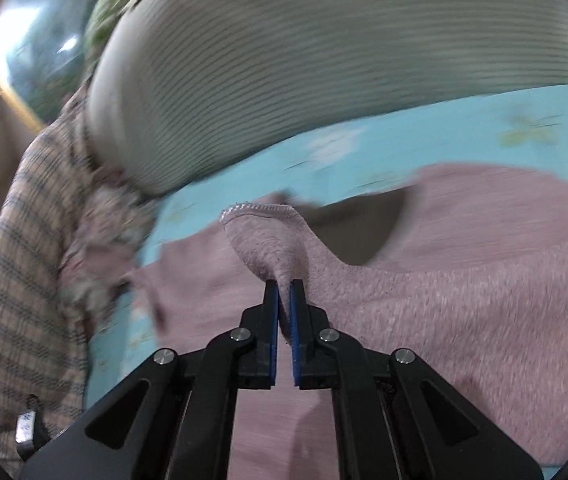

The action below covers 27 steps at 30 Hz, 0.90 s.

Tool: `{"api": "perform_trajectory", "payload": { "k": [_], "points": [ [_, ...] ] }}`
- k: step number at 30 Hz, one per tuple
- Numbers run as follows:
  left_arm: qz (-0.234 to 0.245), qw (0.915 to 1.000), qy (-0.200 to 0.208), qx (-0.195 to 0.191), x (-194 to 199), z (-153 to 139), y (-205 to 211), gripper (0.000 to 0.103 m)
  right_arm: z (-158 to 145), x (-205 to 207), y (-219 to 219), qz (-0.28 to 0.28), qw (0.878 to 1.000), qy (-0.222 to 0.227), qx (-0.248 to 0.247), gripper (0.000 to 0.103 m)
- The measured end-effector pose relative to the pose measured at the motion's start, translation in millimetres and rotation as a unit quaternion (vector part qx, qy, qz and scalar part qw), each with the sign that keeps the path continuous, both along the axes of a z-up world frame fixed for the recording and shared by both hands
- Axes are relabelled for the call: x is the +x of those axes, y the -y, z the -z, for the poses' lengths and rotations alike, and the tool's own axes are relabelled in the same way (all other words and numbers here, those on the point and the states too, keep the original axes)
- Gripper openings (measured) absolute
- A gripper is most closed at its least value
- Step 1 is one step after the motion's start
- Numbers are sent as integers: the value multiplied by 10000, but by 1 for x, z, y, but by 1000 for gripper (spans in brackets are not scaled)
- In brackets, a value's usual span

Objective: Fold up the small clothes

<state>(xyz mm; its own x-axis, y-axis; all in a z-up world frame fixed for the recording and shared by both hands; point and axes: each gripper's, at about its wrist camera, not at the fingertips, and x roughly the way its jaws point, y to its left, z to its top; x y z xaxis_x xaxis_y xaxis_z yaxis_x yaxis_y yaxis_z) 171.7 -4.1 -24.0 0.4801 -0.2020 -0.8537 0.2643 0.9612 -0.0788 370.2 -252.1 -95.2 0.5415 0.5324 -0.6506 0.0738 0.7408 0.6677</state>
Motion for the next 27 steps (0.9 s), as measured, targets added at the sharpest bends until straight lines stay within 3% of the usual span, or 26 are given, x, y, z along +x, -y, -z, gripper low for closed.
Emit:
{"api": "perform_trajectory", "payload": {
  "k": [7,12,13,15,18,23,27],
  "points": [
    [-229,9976,-83,-647,12,-2,-34,95,16,31,-100,-764,9959,11,486,6],
    [-320,9962,1,-809,27,-7,-48,95,47,36,-120,-988,9914,-388,771,13],
    [-316,9958,39,-854,31,-9,-50,95,53,37,-119,-1002,9897,-515,880,23],
    [-289,9953,57,-925,42,-12,-52,95,52,33,-111,-906,9909,-473,880,30],
    [-207,9949,124,-977,67,-19,-50,95,37,18,-86,-682,9940,-265,813,31],
    [75,9976,419,-538,129,-28,-32,95,4,-31,-36,-209,9988,-15,440,31],
    [329,9993,142,-119,196,-7,-15,92,-14,-81,1,208,9993,89,285,31]
  ]
}}
